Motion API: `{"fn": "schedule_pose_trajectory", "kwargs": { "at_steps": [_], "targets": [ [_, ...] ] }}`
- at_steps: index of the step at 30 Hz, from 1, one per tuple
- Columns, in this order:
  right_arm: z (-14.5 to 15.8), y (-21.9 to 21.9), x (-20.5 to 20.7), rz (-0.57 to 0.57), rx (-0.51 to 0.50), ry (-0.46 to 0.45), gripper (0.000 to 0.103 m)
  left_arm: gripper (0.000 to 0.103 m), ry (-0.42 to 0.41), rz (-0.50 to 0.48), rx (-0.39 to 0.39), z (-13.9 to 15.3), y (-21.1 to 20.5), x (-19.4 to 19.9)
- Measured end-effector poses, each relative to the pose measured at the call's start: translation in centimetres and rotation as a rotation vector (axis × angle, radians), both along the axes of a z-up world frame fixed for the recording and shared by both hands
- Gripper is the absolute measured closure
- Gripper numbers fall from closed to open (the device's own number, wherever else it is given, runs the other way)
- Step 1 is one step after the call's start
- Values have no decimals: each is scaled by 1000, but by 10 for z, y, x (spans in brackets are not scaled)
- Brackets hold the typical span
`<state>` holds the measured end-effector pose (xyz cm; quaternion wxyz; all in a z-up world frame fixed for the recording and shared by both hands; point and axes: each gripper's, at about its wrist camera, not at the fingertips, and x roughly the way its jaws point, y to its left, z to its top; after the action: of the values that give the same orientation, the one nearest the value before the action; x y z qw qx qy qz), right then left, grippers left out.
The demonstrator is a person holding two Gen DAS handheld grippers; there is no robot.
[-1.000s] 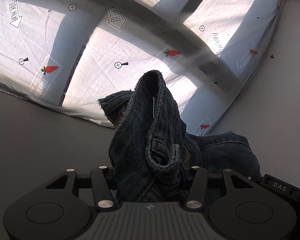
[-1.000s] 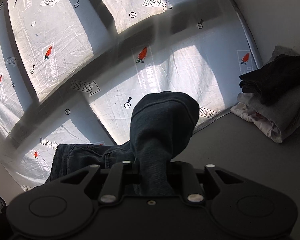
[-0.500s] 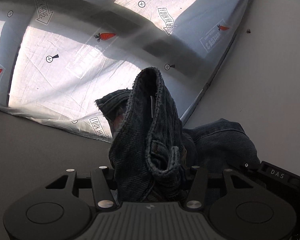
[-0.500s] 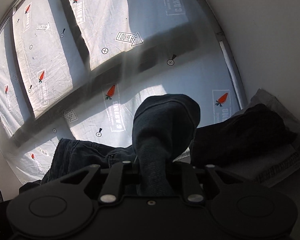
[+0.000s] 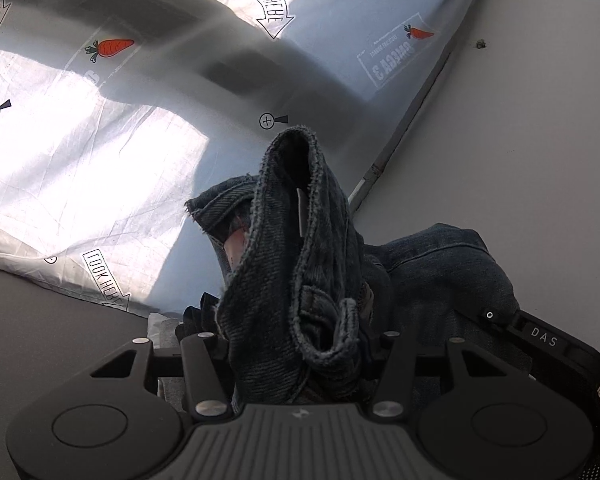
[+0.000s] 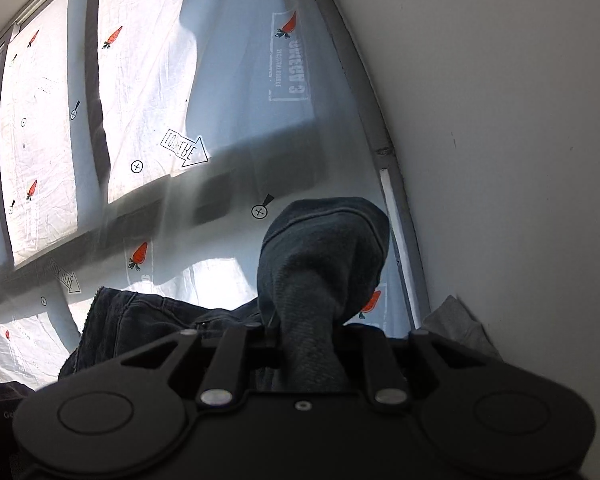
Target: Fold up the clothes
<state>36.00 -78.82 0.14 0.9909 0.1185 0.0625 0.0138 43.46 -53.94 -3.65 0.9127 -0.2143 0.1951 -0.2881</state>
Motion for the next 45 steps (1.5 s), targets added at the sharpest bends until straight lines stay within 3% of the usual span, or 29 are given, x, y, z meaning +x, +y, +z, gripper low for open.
{"fn": "schedule_pose_trajectory", "kwargs": {
  "at_steps": [4, 7, 8, 10, 13, 16, 19, 22, 24, 27, 29, 31, 33, 36, 42, 45],
  "targets": [
    [3, -16, 41, -36, -106, 0, 85, 50, 19, 16, 2, -9, -35, 36],
    [-3, -29, 72, -85, -147, 41, 83, 49, 22, 58, 69, -29, -62, 54],
    [-10, -32, 87, -113, -204, 81, 81, 49, 33, 72, 108, -39, -70, 61],
    [-31, -29, 112, -176, -352, 153, 69, 49, 76, 97, 169, -59, -81, 73],
    [-61, -19, 130, -263, -492, 207, 60, 47, 132, 144, 188, -78, -80, 83],
    [-72, 5, 120, -404, -635, 96, 45, 45, 132, 144, 183, -80, -76, 82],
    [-75, 24, 108, -443, -703, -39, 39, 44, 129, 142, 192, -79, -77, 79],
    [-78, 27, 120, -315, -674, -27, 37, 37, 123, 147, 210, -76, -76, 78],
    [-85, 19, 146, -281, -613, 50, 34, 26, 109, 153, 220, -76, -68, 79],
    [-106, -5, 185, -250, -489, 189, 20, 14, 69, 147, 234, -82, -54, 76],
    [-126, -17, 203, -225, -423, 261, 18, 12, 53, 124, 264, -88, -50, 73],
    [-139, -16, 212, -233, -432, 273, 17, 7, 83, 141, 288, -100, -48, 75],
    [-144, -15, 219, -236, -438, 279, 16, 2, 158, 148, 232, -112, -40, 86],
    [-150, -25, 221, -215, -385, 301, 16, 0, 216, 113, 161, -120, -33, 95],
    [-146, -24, 215, -216, -372, 308, 16, 1, 140, 79, 269, -96, -36, 92],
    [-133, -16, 220, -213, -400, 327, 14, 1, 55, 124, 283, -74, -17, 70]
  ]
}}
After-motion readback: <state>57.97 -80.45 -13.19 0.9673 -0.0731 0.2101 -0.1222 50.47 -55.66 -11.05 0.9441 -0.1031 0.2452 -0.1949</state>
